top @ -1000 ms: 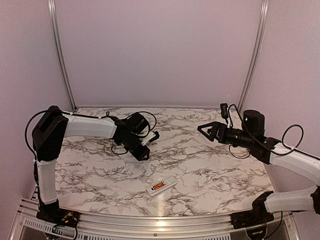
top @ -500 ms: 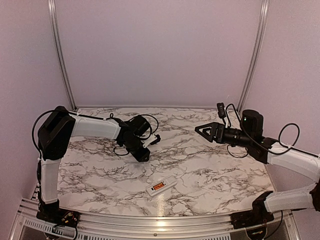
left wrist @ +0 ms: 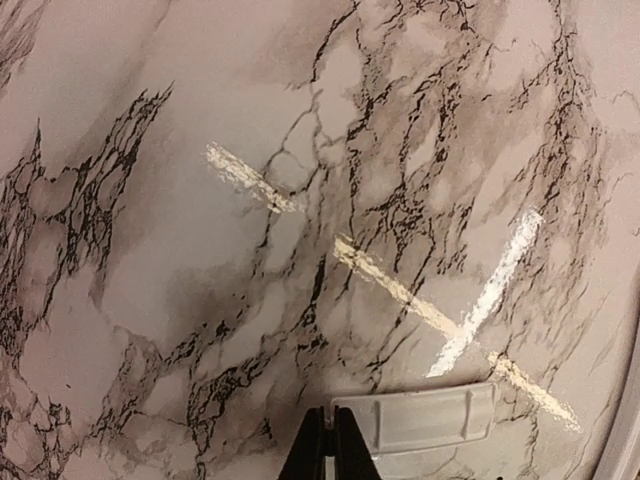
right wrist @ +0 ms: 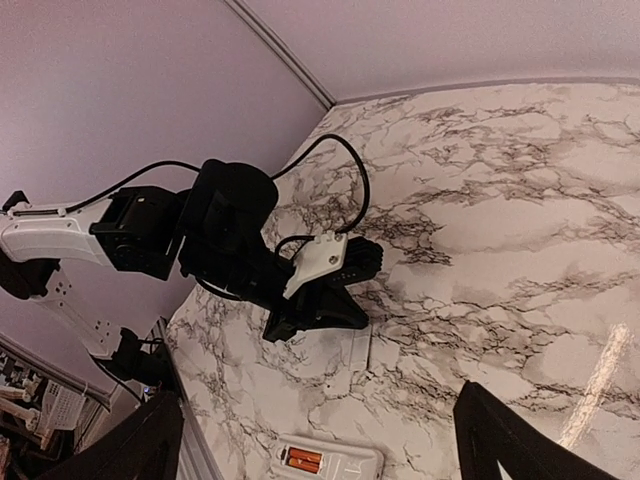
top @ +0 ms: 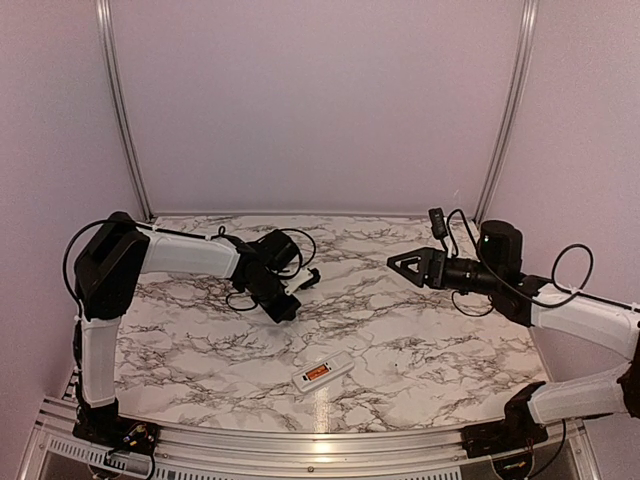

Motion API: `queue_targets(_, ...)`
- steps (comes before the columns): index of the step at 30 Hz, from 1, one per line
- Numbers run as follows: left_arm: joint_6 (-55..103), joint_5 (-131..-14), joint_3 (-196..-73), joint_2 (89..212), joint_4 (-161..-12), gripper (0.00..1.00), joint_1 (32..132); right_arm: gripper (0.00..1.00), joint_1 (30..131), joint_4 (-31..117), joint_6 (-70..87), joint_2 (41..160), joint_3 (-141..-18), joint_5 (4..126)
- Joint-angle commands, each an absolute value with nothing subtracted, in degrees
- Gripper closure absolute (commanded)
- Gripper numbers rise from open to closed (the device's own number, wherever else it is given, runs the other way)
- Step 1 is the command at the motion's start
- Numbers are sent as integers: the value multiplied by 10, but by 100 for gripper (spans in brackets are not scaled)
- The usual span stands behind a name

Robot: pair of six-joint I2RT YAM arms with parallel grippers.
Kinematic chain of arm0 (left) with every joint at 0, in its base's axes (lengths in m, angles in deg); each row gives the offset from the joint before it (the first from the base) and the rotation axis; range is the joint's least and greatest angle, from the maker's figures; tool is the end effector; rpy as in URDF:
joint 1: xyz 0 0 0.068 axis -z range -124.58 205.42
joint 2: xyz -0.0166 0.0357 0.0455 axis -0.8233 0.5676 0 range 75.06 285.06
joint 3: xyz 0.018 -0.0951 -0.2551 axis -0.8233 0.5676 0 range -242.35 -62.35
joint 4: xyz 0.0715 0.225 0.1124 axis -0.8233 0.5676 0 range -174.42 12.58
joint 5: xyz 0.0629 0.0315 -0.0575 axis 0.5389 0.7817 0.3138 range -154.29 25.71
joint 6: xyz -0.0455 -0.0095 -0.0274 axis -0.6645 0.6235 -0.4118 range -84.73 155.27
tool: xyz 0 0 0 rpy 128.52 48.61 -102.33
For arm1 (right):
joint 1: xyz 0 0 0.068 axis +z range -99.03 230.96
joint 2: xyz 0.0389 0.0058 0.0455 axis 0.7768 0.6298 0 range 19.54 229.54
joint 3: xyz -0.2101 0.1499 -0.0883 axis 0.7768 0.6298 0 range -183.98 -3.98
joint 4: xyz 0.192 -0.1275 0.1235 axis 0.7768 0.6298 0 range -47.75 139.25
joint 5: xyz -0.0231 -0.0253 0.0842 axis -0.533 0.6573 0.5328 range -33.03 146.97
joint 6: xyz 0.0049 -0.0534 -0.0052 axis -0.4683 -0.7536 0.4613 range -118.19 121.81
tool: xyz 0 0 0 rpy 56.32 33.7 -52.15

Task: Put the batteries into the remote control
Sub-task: Pick up the battery cover from the center of the board, then pass from the left arm to the right

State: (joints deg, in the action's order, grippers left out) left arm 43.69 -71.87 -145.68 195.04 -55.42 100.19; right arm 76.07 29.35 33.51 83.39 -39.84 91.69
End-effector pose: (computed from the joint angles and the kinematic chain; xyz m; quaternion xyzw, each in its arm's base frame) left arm 0.3015 -0.3056 0.1445 0.4491 0.8659 -0.1270 0.1798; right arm 0.2158 0.1235 0.2616 -0.1375 0.7668 0.4845 0.3979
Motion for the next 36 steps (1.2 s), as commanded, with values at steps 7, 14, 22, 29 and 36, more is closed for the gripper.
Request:
queue_targets(7,421,-761,-1420,1814,-596,100,999,16,756,253,354,881,-408,1002)
queue_targets(14,340,-759,-1344,1682,-736,100,1005,24,793,258,376,914,-441,994)
queue_targets(22,307,-676,-1330,1656,-771,100,1057,33,850,239,402,982,-510,963)
queue_targets(29,298,-626,-1345,1667,-772,100,1094,48,871,237,403,1026,-543,961)
queue_targets(36,305,-604,-1351,1675,-766,100,1101,55,878,220,411,1028,-544,975)
